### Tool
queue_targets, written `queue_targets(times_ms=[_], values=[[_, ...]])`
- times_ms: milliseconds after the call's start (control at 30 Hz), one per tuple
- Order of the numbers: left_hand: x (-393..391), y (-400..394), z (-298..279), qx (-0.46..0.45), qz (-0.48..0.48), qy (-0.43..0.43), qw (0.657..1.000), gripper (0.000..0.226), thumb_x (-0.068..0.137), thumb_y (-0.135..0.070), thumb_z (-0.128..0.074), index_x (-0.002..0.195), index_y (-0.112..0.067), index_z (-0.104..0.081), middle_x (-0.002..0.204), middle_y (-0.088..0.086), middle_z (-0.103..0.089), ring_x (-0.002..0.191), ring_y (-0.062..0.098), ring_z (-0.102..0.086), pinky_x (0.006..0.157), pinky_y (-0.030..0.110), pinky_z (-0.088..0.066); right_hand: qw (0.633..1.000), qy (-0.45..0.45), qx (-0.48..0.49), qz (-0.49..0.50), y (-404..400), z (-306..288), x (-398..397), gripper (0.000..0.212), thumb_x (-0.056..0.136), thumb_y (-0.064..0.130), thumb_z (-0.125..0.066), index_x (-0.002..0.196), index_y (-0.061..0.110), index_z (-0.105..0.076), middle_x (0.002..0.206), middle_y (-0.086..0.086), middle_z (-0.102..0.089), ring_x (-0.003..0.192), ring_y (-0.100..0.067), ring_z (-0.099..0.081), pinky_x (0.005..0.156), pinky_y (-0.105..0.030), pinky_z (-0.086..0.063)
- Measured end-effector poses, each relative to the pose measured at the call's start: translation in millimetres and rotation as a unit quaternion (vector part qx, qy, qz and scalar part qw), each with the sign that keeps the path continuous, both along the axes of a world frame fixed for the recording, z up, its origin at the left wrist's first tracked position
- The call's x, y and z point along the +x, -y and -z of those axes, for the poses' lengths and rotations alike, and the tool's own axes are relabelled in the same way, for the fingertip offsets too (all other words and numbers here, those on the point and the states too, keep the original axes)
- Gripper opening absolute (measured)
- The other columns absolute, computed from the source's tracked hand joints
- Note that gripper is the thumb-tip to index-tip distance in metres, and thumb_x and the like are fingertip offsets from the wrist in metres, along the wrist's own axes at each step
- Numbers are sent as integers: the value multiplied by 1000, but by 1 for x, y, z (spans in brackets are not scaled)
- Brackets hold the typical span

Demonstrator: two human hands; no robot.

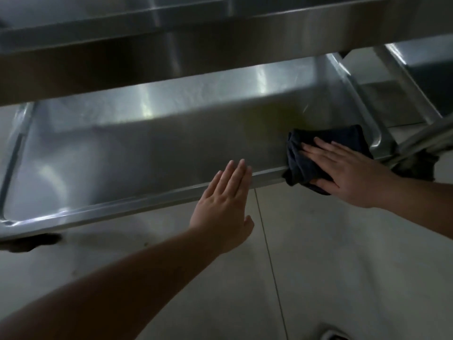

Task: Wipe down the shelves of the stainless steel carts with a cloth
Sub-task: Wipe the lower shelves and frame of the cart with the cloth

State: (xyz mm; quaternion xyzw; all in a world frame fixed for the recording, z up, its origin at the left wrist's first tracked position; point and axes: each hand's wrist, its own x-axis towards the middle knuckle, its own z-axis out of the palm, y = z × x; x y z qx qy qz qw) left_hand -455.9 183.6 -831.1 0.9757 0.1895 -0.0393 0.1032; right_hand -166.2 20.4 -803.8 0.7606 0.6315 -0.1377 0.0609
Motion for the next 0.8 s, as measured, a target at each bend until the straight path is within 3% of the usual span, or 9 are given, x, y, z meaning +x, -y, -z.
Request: queue_targets(times_ms=[133,333,467,667,800], values=[[32,17,2,2,10,1,1000,98,102,-50,-40,161,-15,29,167,4,40,152,19,41,125,39,23,997,2,14,71,24,2,22,80,101,68,-14,166,22,-10,170,13,-3,158,-6,6,126,-25,5],[42,20,8,29,17,12,999,101,100,-52,-43,162,-14,27,170,6,34,155,21,36,127,39,20,974,-51,39,217,30,4,32,79,101,69,-16,166,25,-14,173,8,-12,160,-18,-3,128,-37,-3],[42,21,10,32,17,20,999,101,99,-55,-44,164,-14,22,172,6,29,156,20,32,128,39,16,952,-65,45,296,-12,2,54,70,107,56,-26,167,23,-12,174,2,-9,160,-27,-4,128,-45,-7],[42,19,7,37,24,15,999,102,96,-56,-49,167,-12,11,174,7,18,160,22,22,129,38,12,937,-18,84,339,-98,-7,113,71,107,54,-27,166,17,-15,173,-8,-13,159,-32,-9,127,-48,-9],[44,21,8,30,13,15,999,104,93,-54,-53,168,-13,6,175,6,14,161,21,18,130,40,7,942,-5,77,326,-103,-1,120,72,108,55,-26,165,12,-16,173,-7,-13,160,-29,-7,129,-46,-9]])
